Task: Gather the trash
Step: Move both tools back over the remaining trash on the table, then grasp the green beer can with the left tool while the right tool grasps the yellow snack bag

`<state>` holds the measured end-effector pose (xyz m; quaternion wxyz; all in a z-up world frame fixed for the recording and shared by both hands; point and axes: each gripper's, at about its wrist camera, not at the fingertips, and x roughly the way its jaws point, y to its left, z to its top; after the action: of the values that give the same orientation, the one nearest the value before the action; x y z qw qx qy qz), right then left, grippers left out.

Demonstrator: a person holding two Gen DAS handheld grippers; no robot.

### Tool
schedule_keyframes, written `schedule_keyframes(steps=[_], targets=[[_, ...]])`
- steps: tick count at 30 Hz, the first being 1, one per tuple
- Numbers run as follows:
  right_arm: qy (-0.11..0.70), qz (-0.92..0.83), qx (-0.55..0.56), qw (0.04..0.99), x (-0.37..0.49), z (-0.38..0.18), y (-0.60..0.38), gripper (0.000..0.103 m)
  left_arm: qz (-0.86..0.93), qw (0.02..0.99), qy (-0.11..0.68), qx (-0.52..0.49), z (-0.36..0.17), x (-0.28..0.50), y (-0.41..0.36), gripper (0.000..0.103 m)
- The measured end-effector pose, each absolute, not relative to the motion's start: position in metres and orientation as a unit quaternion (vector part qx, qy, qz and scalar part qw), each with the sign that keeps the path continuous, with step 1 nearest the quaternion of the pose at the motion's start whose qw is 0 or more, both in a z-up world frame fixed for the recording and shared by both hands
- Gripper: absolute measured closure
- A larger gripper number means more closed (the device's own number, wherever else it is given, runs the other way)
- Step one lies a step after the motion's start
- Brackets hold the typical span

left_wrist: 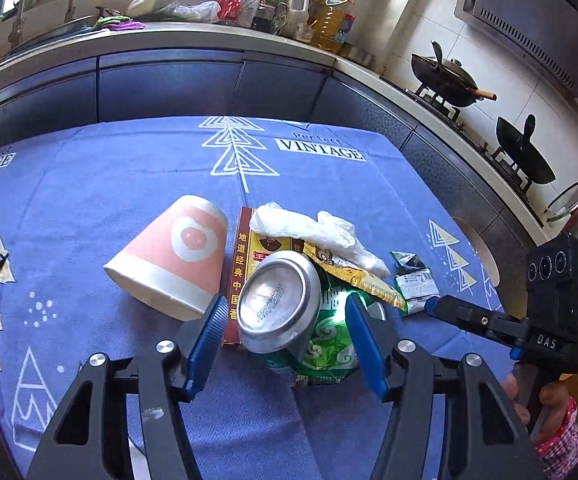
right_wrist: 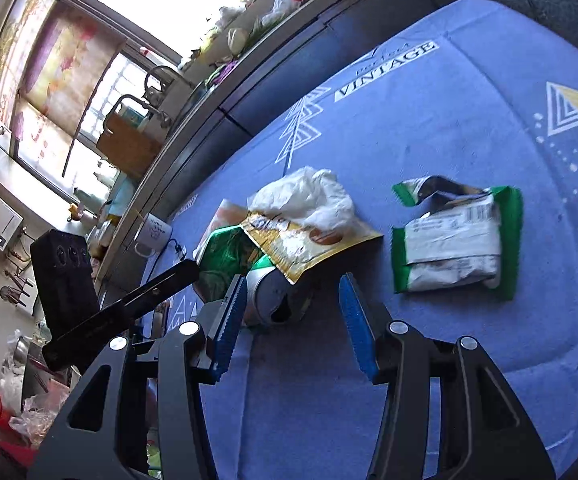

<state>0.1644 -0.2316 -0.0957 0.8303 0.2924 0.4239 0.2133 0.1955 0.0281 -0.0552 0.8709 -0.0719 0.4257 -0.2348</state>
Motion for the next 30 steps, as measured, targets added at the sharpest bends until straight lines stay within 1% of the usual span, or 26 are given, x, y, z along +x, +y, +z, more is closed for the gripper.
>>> schedule_keyframes(steps=[3,4,6,11,12,13,14,15,16,19,22,24,27,28,29,30], targets=[[0.441,0.223,0.278,0.824,0.166,-0.100,-0.215,0.055,-0.241,0.862,0.441,-0.061,-0.070,0.202,0.022,0.056],[0.444,0.228,0.274,0.822,0.166,-0.100,-0.210,0.055,-0.252,0.858,0.444,-0.061,-0.072,0.200,0.023,0.056],[0.447,0.237,0.264,0.821,0.165,-0.099,-0.202,0.055,-0.288,0.845,0.446,-0.059,-0.071,0.190,0.020,0.072],[0.455,0.243,0.249,0.820,0.160,-0.099,-0.198,0.055,-0.338,0.828,0.445,-0.039,-0.064,0.148,0.020,0.072],[0.455,0.243,0.251,0.819,0.159,-0.099,-0.200,0.055,-0.334,0.832,0.442,-0.033,-0.064,0.141,0.022,0.069],[0.454,0.243,0.255,0.818,0.157,-0.100,-0.202,0.055,-0.323,0.838,0.439,-0.029,-0.064,0.137,0.025,0.046],[0.453,0.241,0.259,0.818,0.156,-0.100,-0.204,0.055,-0.303,0.848,0.434,-0.028,-0.063,0.135,0.029,0.018],[0.452,0.239,0.263,0.818,0.155,-0.101,-0.207,0.055,-0.292,0.856,0.426,-0.033,-0.062,0.135,0.033,0.012],[0.452,0.236,0.265,0.818,0.154,-0.101,-0.209,0.055,-0.288,0.858,0.422,-0.042,-0.061,0.138,0.037,0.012],[0.451,0.225,0.271,0.820,0.155,-0.102,-0.216,0.055,-0.289,0.846,0.442,-0.076,-0.068,0.156,0.043,0.012],[0.456,0.210,0.275,0.820,0.155,-0.108,-0.221,0.055,-0.300,0.831,0.460,-0.088,-0.080,0.168,0.037,0.013],[0.459,0.212,0.290,0.812,0.157,-0.114,-0.224,0.055,-0.310,0.821,0.470,-0.095,-0.089,0.170,0.032,0.015],[0.465,0.211,0.286,0.811,0.159,-0.118,-0.221,0.056,-0.315,0.809,0.487,-0.101,-0.103,0.171,0.025,0.025],[0.467,0.213,0.285,0.810,0.159,-0.119,-0.218,0.056,-0.314,0.806,0.490,-0.104,-0.107,0.171,0.023,0.039],[0.469,0.216,0.286,0.808,0.161,-0.119,-0.215,0.056,-0.310,0.805,0.494,-0.106,-0.110,0.171,0.022,0.043],[0.466,0.220,0.290,0.806,0.161,-0.118,-0.215,0.056,-0.309,0.808,0.490,-0.110,-0.110,0.170,0.024,0.043]])
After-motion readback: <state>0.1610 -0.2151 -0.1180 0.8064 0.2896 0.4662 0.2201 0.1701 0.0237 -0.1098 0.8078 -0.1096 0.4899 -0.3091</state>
